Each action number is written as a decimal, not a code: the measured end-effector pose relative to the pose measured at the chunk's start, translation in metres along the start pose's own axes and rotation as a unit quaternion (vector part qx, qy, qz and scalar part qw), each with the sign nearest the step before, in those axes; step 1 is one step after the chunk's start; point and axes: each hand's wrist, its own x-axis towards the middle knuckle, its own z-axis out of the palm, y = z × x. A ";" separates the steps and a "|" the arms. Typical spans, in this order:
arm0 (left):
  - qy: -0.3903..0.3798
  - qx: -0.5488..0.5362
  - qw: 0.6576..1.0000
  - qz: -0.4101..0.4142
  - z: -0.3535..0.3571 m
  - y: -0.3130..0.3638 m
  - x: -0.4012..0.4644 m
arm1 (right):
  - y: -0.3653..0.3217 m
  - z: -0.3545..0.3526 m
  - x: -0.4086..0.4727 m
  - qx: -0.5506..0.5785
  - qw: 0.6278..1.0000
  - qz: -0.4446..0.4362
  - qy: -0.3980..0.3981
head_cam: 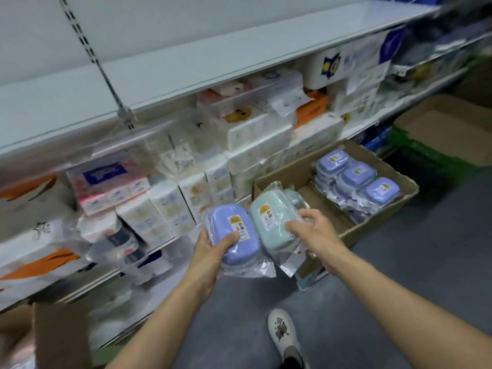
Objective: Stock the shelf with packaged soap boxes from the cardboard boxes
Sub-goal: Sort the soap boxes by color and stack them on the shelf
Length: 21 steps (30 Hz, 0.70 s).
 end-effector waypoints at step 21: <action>0.025 0.020 0.996 -0.082 0.118 -0.047 0.216 | 0.087 -0.083 0.308 -0.281 0.912 0.123 -0.271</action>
